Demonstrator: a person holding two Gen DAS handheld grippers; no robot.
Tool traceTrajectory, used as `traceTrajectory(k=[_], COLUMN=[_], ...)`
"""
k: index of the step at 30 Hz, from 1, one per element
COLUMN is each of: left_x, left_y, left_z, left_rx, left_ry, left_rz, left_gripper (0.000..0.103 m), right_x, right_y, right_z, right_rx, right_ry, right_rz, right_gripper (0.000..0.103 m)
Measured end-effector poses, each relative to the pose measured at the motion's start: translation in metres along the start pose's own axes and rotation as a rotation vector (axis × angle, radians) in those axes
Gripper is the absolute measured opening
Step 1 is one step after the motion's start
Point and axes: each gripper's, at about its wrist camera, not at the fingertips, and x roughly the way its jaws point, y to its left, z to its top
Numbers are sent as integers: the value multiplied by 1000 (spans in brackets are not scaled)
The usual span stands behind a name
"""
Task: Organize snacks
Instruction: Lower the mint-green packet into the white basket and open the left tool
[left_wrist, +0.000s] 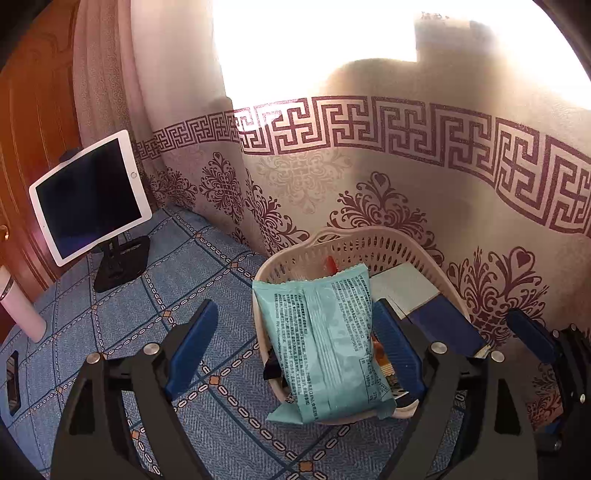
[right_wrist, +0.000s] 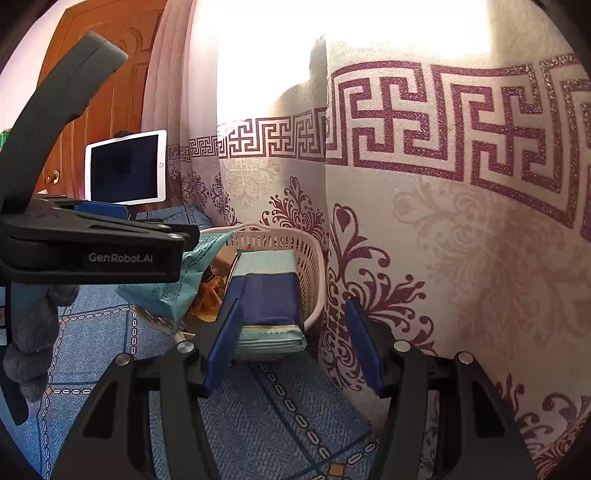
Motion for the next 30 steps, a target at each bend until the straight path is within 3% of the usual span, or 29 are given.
traceTrajectory(k=[7, 12, 19, 30], left_x=[-15, -22, -23, -23], left_y=[5, 12, 21, 30], left_z=[-3, -7, -15, -28], left_rx=[5, -13, -41, -55], left_ry=[-28, -33, -20, 3], left_rz=[50, 63, 65, 72], left_gripper=[92, 92, 92, 92], right_x=[9, -14, -42, -19], right_y=[6, 9, 10, 16], right_z=[4, 3, -9, -15], right_rx=[15, 1, -66, -129], right_ry=[12, -35, -67, 2], right_rz=[17, 26, -46, -119], right_gripper=[58, 58, 58, 58])
